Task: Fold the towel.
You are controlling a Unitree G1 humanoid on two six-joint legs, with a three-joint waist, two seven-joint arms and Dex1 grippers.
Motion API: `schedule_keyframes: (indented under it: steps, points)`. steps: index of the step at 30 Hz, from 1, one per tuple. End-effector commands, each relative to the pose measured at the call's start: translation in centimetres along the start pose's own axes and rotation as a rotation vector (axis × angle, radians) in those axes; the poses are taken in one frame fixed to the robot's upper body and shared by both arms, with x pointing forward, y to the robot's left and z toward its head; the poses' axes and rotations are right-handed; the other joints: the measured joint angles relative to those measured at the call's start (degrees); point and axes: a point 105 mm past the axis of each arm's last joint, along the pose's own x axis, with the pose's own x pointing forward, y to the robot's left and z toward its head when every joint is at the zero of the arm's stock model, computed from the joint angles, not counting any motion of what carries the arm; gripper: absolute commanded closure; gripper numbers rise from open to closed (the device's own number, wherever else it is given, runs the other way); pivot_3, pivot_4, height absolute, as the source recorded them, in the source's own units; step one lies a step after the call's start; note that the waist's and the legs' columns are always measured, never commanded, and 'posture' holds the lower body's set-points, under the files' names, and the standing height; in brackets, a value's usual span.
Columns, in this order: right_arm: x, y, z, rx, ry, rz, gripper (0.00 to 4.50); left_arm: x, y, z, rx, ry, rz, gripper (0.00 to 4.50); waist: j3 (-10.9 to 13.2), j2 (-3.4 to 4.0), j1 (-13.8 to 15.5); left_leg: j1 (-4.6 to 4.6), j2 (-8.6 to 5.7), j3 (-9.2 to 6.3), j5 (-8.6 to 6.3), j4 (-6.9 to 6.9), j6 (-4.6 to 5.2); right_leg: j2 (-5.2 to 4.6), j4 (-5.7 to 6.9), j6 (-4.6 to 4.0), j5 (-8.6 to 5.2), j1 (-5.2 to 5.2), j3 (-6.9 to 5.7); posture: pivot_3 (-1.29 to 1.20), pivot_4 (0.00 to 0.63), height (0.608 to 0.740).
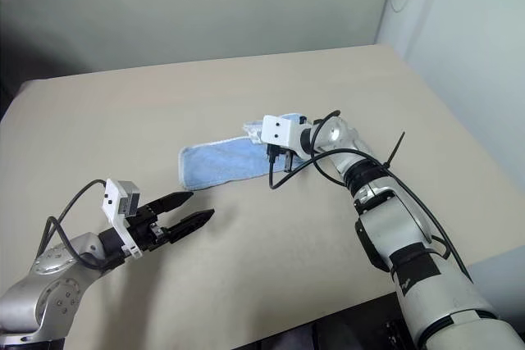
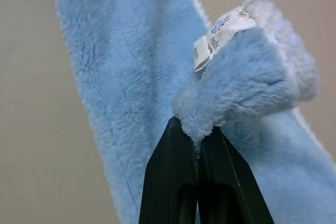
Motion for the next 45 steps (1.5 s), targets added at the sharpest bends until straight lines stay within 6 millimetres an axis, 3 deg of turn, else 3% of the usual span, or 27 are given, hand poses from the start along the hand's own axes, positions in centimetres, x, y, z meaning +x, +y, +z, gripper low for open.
schedule_keyframes:
  steps: [1,5,9,12,16,21,22,27,30,38,45]
  points:
    - [-0.4,-0.1,0.5,0.051,-0.045,0.027,4.04,-0.3,-0.8,1.0,0.034,-0.045,-0.009,0.00,0.0,0.00,0.0,0.00,0.03,0.01,0.01,-0.02,-0.02,0.00,-0.11,0.00,0.05,0.04,-0.02,0.00,0.150,0.740]
    - [-1.1,0.3,0.9,0.107,-0.105,0.086,2.88,-0.3,-0.9,0.8,0.025,-0.044,-0.005,0.00,0.0,0.00,0.0,0.00,0.04,0.02,0.10,-0.02,-0.34,0.01,-0.14,0.00,0.07,0.08,-0.04,0.00,0.150,0.740]
    - [-2.5,-0.9,2.2,0.202,-0.229,0.059,1.51,-0.3,-0.9,1.0,0.019,-0.057,-0.001,0.00,0.0,0.00,0.0,0.01,0.04,0.02,0.16,-0.01,-0.45,0.01,-0.14,0.03,0.11,0.13,-0.06,0.00,0.150,0.740]
    - [-4.2,-3.0,2.3,0.325,-0.296,-0.032,1.51,-0.6,-0.7,1.5,-0.011,-0.099,0.018,0.00,0.0,0.00,0.1,0.01,0.03,0.02,0.21,0.00,-0.55,0.02,-0.18,0.07,0.14,0.17,-0.06,0.00,0.150,0.740]
    - [-5.1,-5.4,0.2,0.572,-0.286,-0.203,2.56,-1.4,-0.3,2.6,-0.142,-0.206,0.064,0.00,0.0,-0.01,0.3,0.07,0.02,0.02,0.22,0.01,-0.58,0.01,-0.22,0.10,0.16,0.29,-0.06,0.00,0.150,0.740]
    - [-3.2,-3.4,-2.6,0.662,-0.231,-0.246,4.32,-2.1,0.9,2.1,-0.356,-0.269,0.188,0.00,0.0,-0.01,0.3,0.15,0.04,0.03,0.21,-0.02,-0.58,0.01,-0.21,0.11,0.17,0.33,-0.04,0.00,0.150,0.740]
    - [-2.8,-2.9,-3.0,0.669,-0.222,-0.247,4.49,-2.2,1.1,1.9,-0.377,-0.268,0.209,0.00,0.0,-0.01,0.2,0.16,0.05,0.03,0.22,-0.02,-0.58,0.02,-0.21,0.11,0.17,0.33,-0.05,0.00,0.150,0.740]
    - [-0.7,0.8,-5.8,0.638,-0.099,-0.208,4.49,-1.5,1.2,0.8,-0.562,-0.266,0.303,0.00,0.0,-0.01,0.3,0.17,0.04,0.04,0.22,-0.01,-0.58,0.02,-0.23,0.15,0.19,0.34,-0.03,0.00,0.150,0.740]
    - [-0.4,1.5,-6.1,0.619,-0.091,-0.208,4.49,-1.1,1.2,0.1,-0.645,-0.237,0.348,0.00,0.0,-0.01,0.3,0.21,0.03,0.05,0.21,0.05,-0.57,0.01,-0.23,0.21,0.23,0.42,-0.02,0.00,0.150,0.740]
    - [-3.0,-3.0,-2.4,0.588,-0.323,-0.326,4.49,1.6,1.3,1.2,-0.827,-0.242,0.389,0.00,0.0,0.00,0.7,0.81,-0.07,0.10,0.19,0.01,-0.54,0.00,-0.32,0.20,0.23,0.99,-0.03,0.00,0.150,0.740]
    - [-7.2,-7.2,0.4,0.559,-0.497,-0.461,4.49,4.9,3.3,-0.7,-1.061,-0.137,0.522,0.00,0.0,0.00,1.2,0.85,-0.12,0.23,0.18,0.00,-0.57,0.01,-0.34,0.21,0.24,0.98,-0.13,0.00,0.150,0.740]
